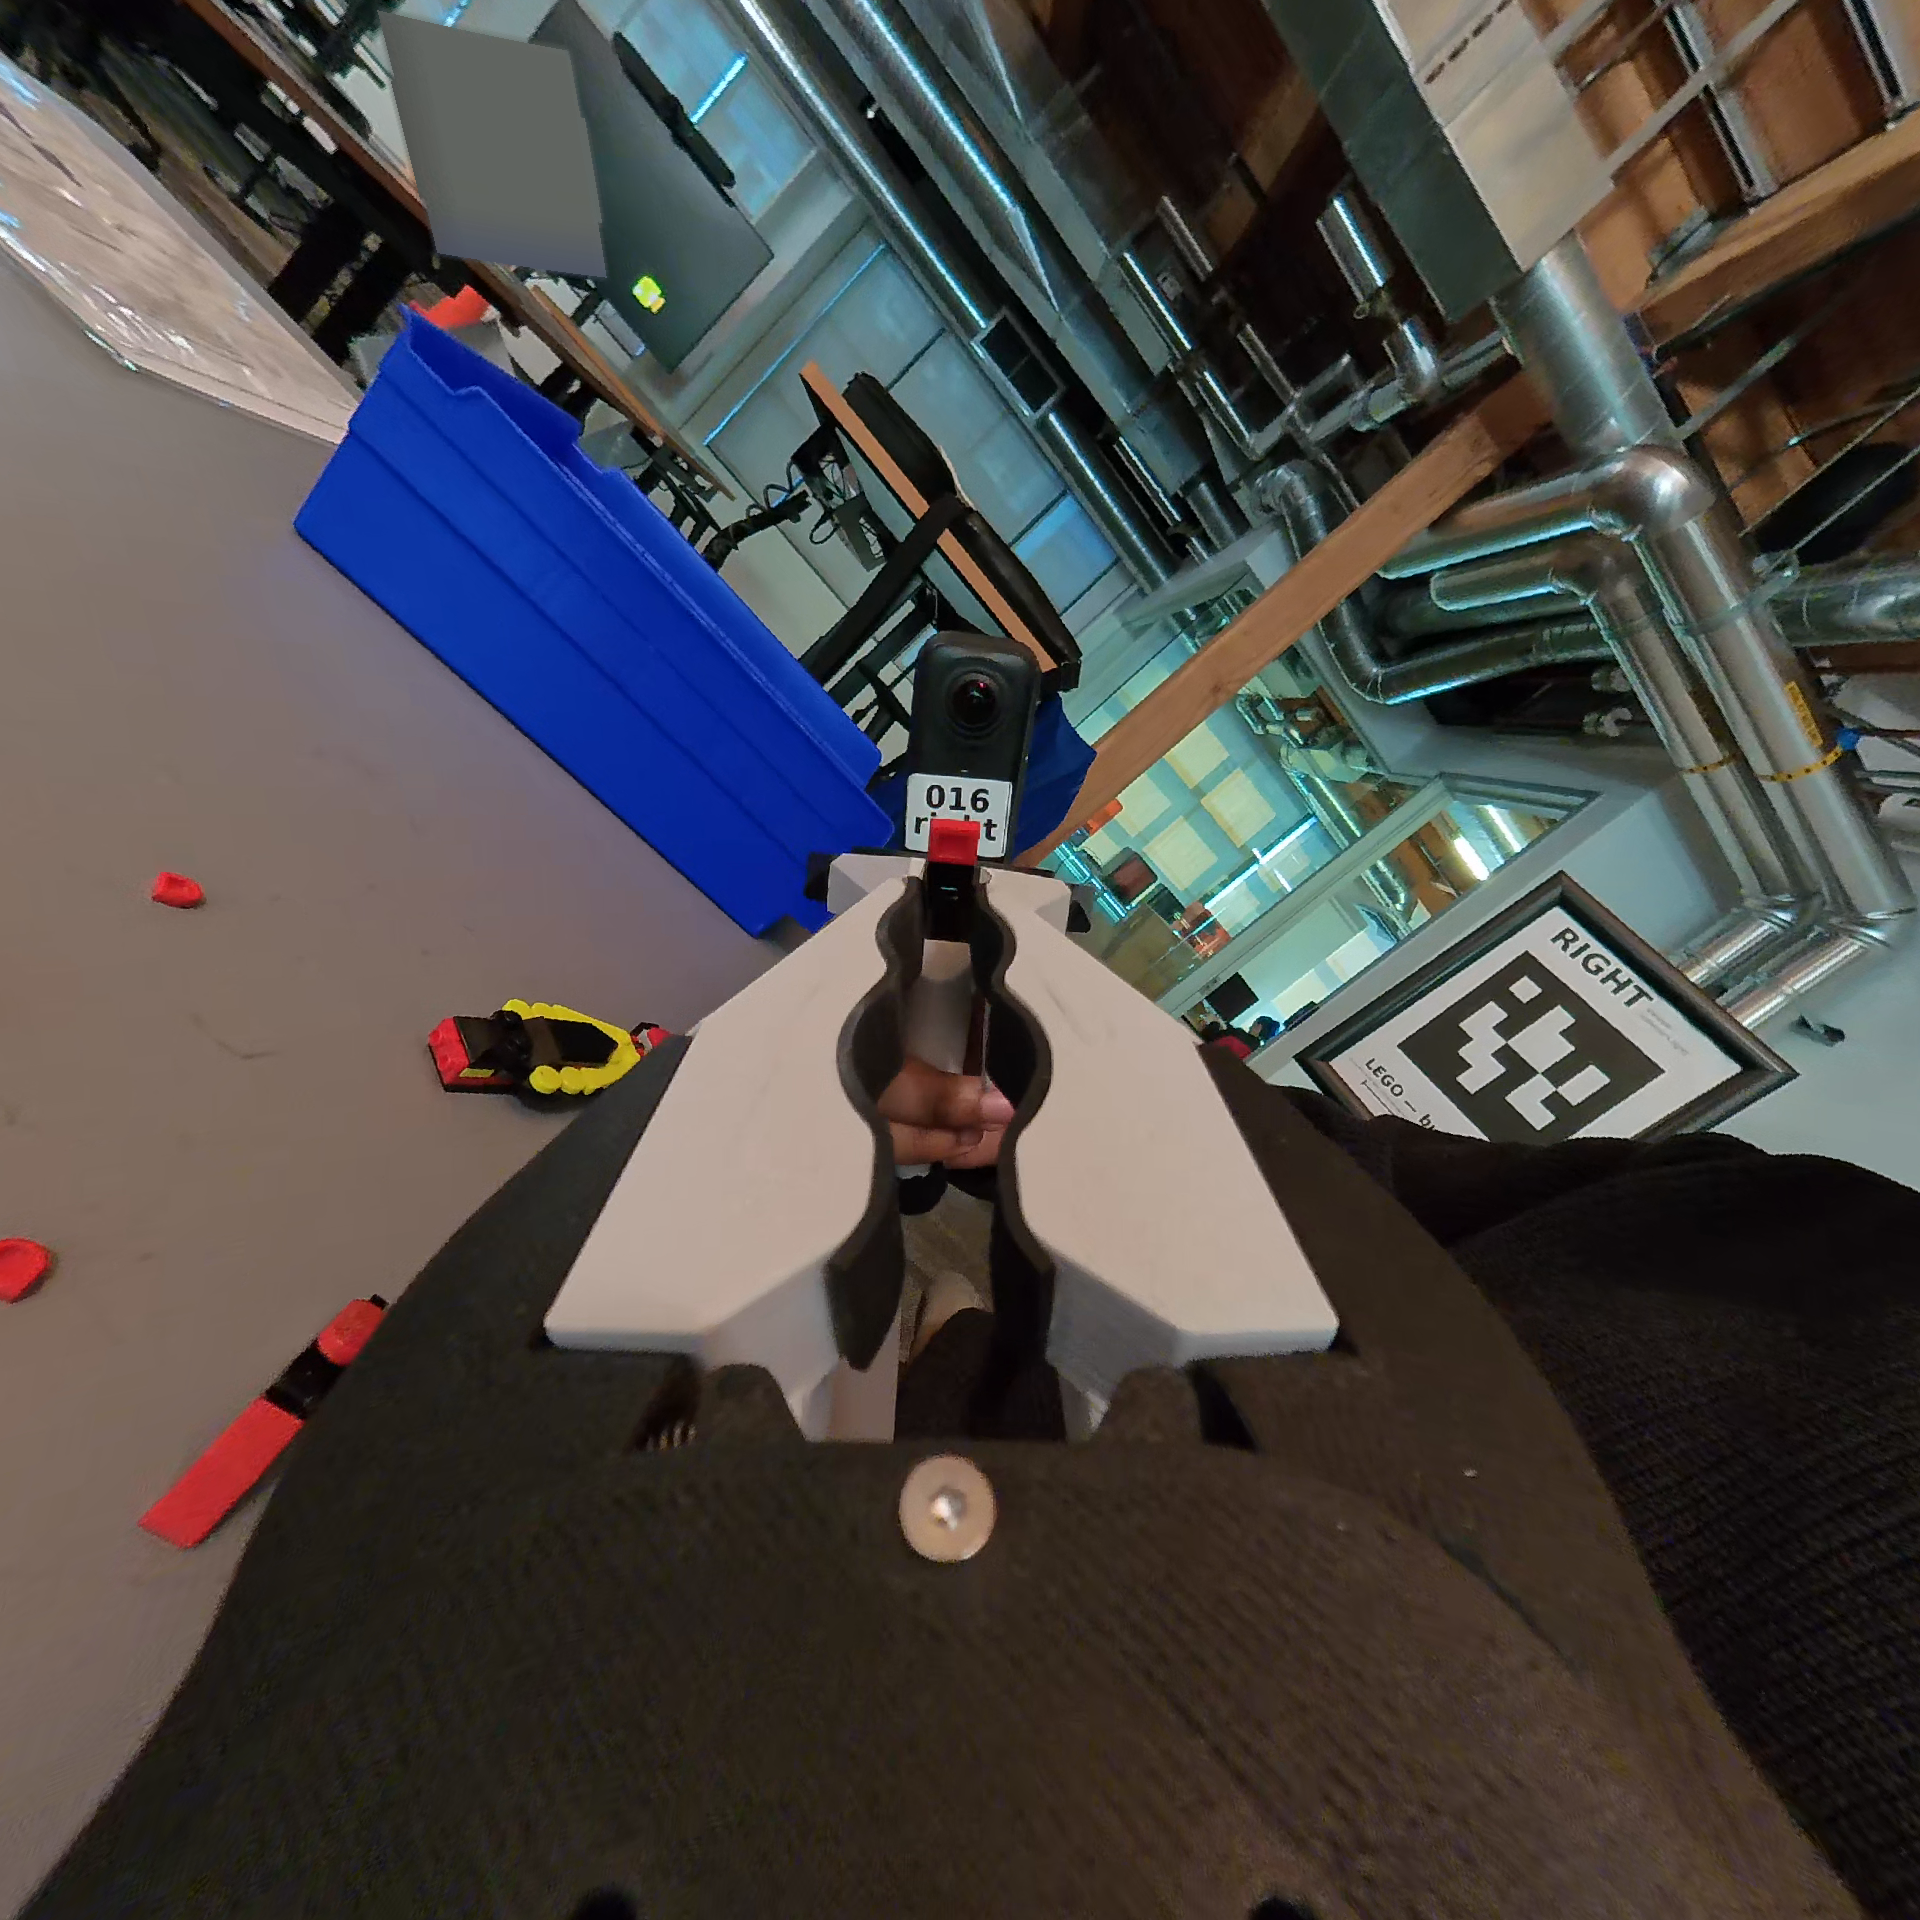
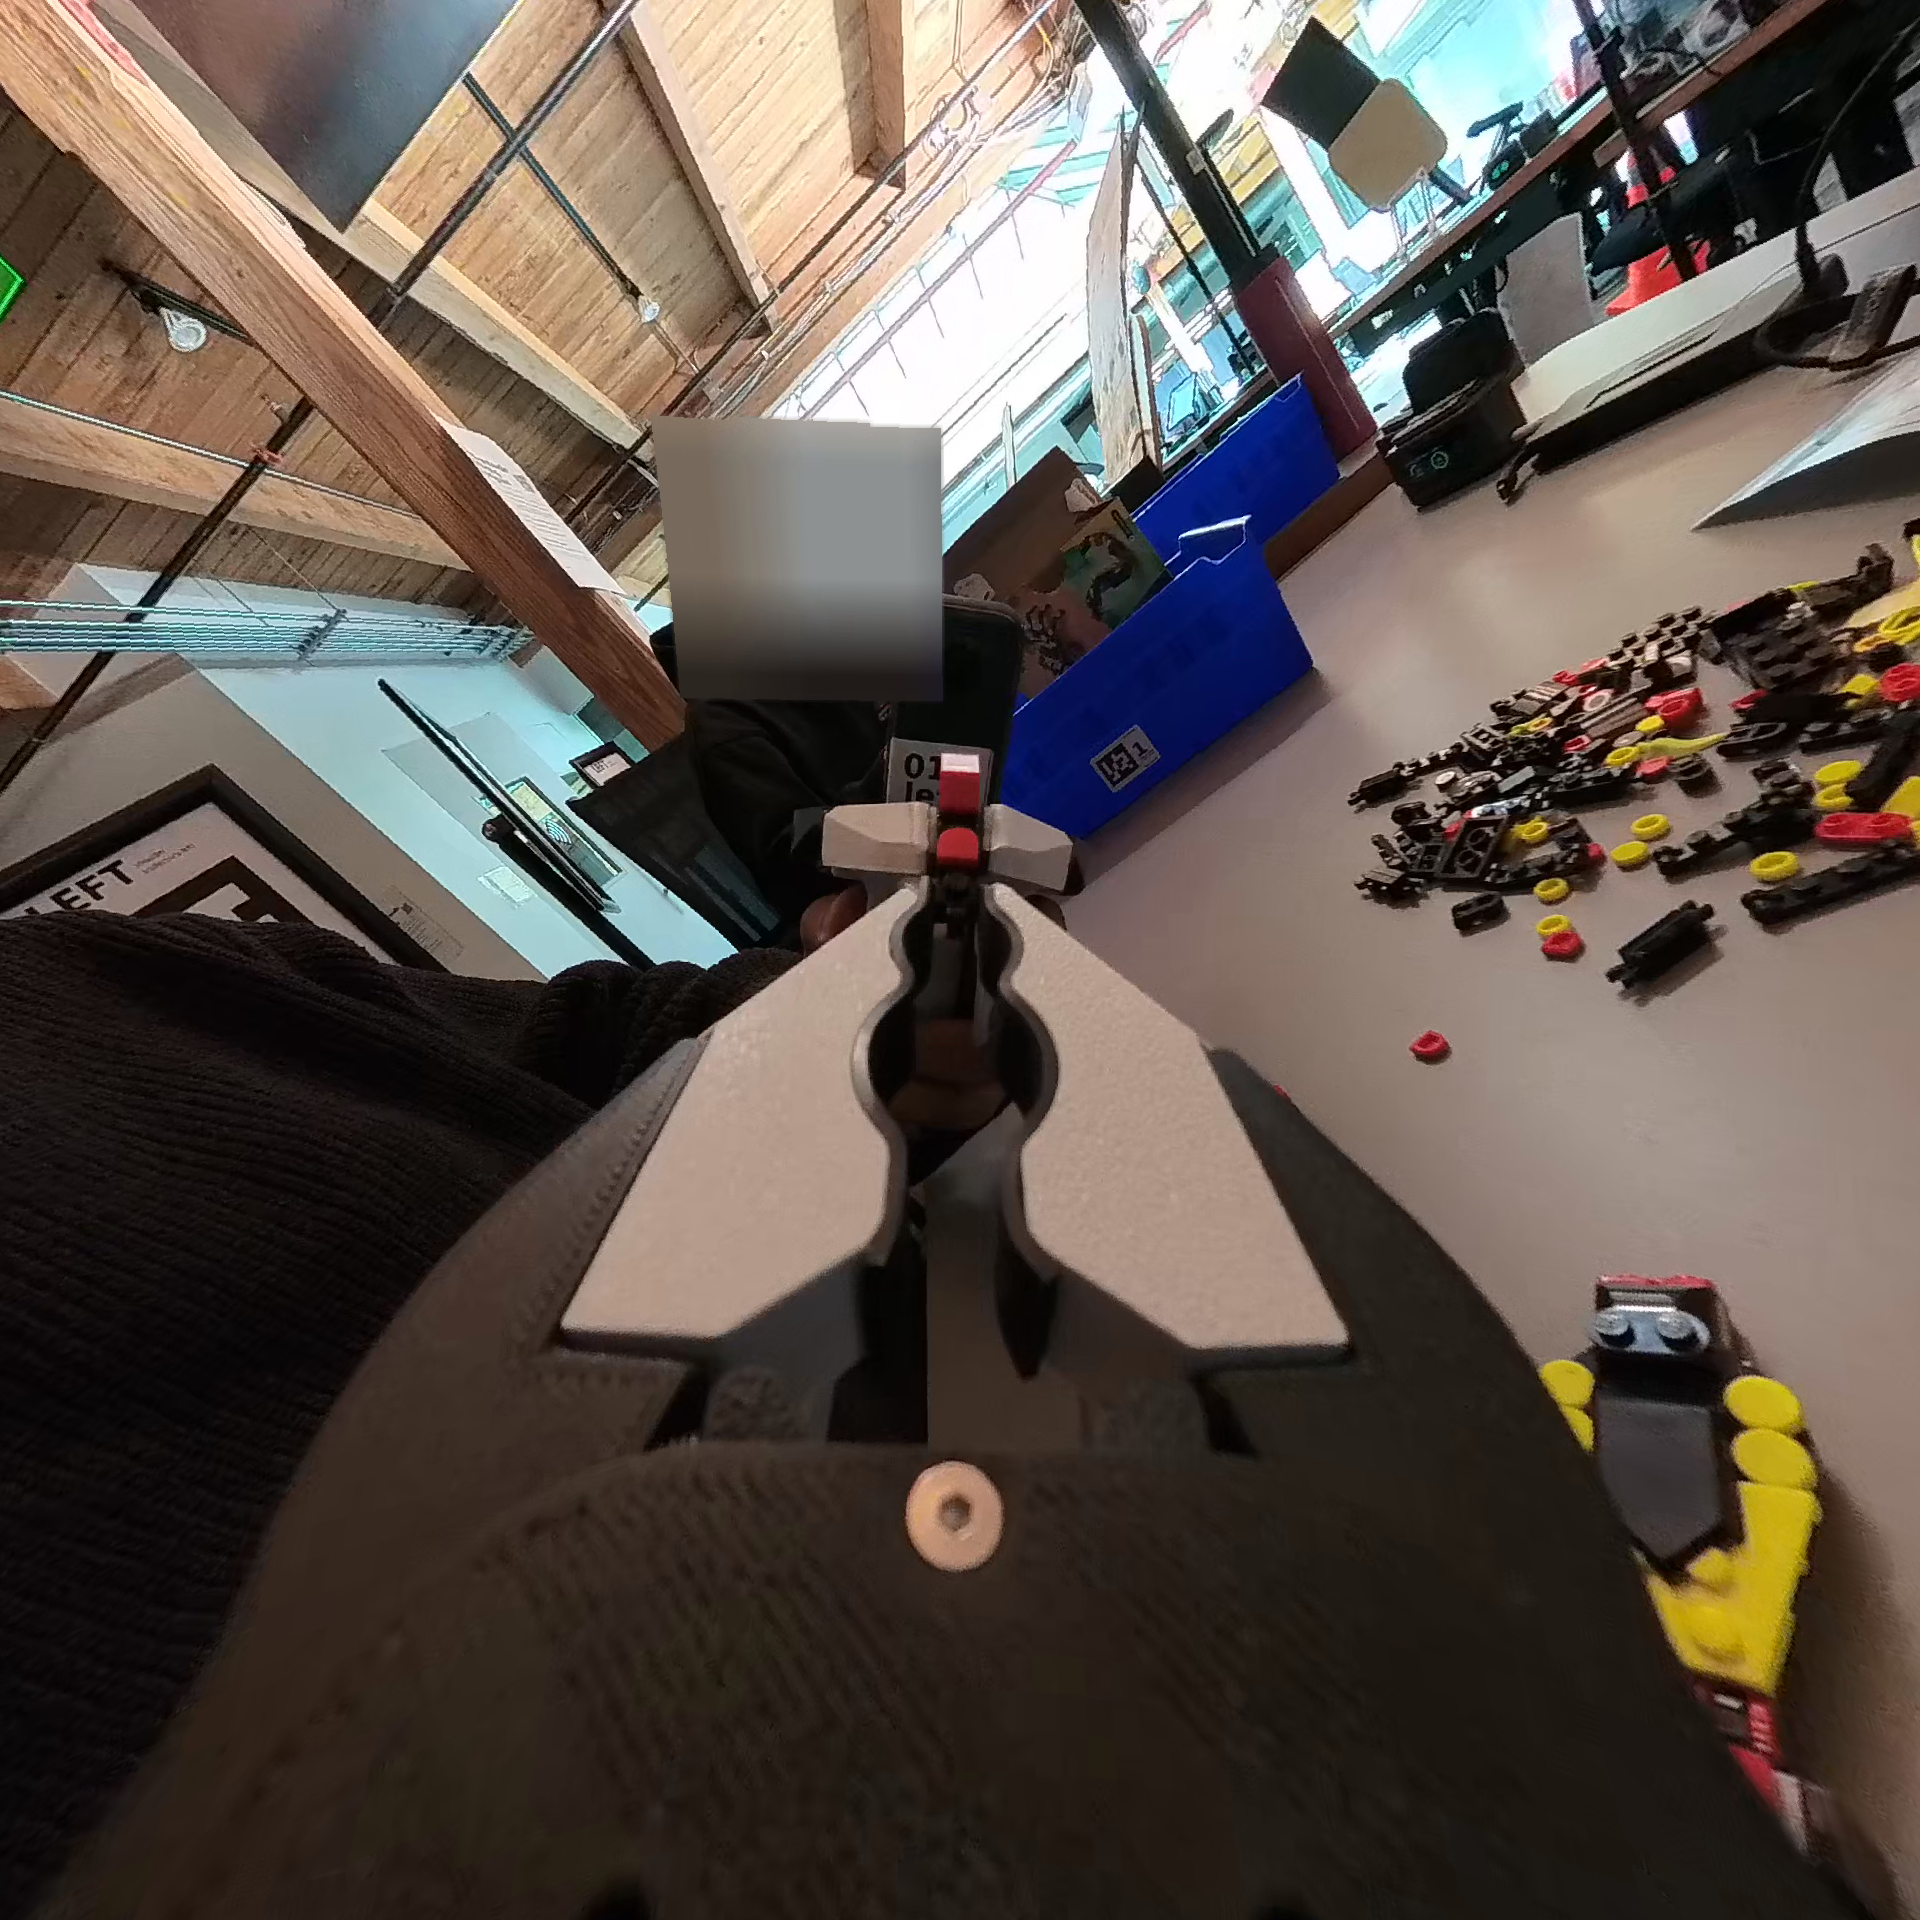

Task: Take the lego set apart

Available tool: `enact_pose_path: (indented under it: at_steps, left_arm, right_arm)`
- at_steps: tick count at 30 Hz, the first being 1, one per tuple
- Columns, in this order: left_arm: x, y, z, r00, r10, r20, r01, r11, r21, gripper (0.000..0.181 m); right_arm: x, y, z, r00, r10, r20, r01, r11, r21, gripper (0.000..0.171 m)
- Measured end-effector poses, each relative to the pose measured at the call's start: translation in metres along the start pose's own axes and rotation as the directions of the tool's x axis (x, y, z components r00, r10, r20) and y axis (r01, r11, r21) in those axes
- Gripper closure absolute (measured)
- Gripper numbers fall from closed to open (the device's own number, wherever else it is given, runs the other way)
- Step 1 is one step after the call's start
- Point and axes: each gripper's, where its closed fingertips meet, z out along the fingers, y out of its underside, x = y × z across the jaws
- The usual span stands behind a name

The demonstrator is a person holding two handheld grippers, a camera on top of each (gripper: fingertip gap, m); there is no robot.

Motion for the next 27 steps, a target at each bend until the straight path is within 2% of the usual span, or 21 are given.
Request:
enact_pose_path:
  at_steps: [20,27]
  left_arm:
    - [-0.0004,0.0008,0.0003,1.0,0.0,0.004,0.0,1.0,-0.005,0.174]
    - [0.0004,-0.0016,-0.0012,1.0,-0.004,-0.005,0.004,1.0,0.007,0.178]
  right_arm:
    - [-0.0001,-0.0037,-0.0016,1.0,0.002,0.002,-0.002,1.0,0.021,0.165]
    - [0.0,-0.0031,-0.0011,1.0,0.005,0.004,-0.005,1.0,0.02,0.165]
